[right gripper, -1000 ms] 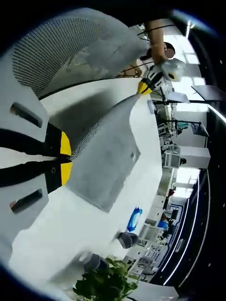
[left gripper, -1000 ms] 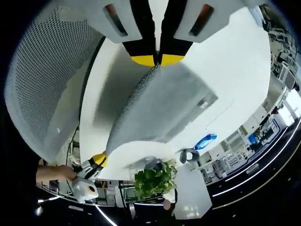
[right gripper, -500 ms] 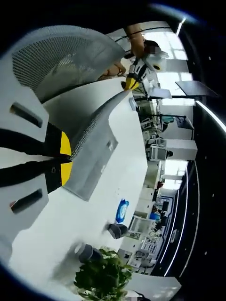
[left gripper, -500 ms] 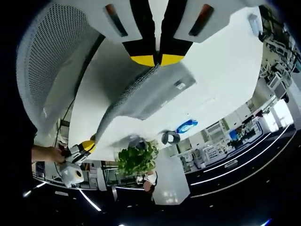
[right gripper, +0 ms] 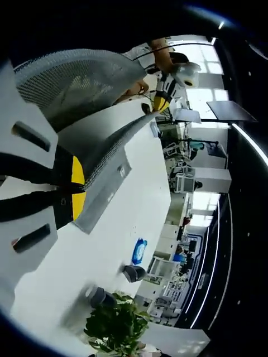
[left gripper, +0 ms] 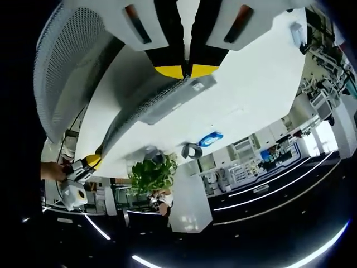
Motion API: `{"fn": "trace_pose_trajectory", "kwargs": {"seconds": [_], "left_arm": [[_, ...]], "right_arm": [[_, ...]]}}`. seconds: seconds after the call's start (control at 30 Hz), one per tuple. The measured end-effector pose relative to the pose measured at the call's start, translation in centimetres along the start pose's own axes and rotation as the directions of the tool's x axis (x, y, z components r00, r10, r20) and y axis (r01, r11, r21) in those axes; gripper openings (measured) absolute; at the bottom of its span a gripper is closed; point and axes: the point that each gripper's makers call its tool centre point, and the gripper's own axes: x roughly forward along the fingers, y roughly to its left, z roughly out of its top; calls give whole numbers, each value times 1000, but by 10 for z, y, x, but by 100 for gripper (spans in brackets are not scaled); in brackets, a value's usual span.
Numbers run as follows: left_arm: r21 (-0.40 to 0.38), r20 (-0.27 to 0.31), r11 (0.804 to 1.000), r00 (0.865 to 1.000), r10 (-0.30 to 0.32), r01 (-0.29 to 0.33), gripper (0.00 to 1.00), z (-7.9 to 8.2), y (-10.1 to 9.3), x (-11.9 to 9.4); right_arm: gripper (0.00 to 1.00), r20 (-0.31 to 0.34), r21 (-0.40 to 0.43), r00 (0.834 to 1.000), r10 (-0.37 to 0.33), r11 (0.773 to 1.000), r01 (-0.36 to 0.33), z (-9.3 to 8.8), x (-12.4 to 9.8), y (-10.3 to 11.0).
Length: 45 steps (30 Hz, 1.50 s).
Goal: Fold the towel on the table until its edges align and the towel forms a compact rectangular stack.
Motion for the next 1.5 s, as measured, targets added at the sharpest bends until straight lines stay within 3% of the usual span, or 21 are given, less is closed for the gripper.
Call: {"fn": "trace_pose_trajectory", "kwargs": {"seconds": [0.17, 0.37, 0.5, 0.67, 0.77, 0.9, 1.33, 1.5], "left_arm": [[5, 16, 1000, 1000, 3, -3, 2, 7, -4, -13], [32, -8, 999, 1000, -7, 7, 2, 5, -6, -15], [32, -16, 999, 1000, -21, 22, 2, 4, -6, -6], [67, -97, 998, 995, 7, -1, 2, -7, 5, 8], [55, -115, 998, 993, -2, 8, 2, -10, 6, 18], [32, -149, 999, 989, -18, 23, 2, -17, 13, 31], [17, -198, 999, 979, -43, 48, 2, -20, 34, 81], [3, -213, 998, 975, -63, 65, 2, -28, 41, 99]], "right_arm": [[0, 21, 1, 1000, -4, 1000, 4, 12, -10, 0], [0, 40, 22, 999, 4, 1000, -5, 16, -12, 0], [0, 15, 9, 1000, -3, 1000, 3, 11, -5, -6], [0, 0, 21, 1000, 8, 1000, -8, 13, 10, -13], [0, -42, 3, 999, -6, 1000, 6, 6, 24, -21], [0, -59, 61, 998, 2, 998, 1, -1, 41, -32], [0, -170, 1, 985, 23, 1000, -23, -22, 82, -59], [0, -190, 25, 981, 46, 999, -42, -33, 101, -71]]}}
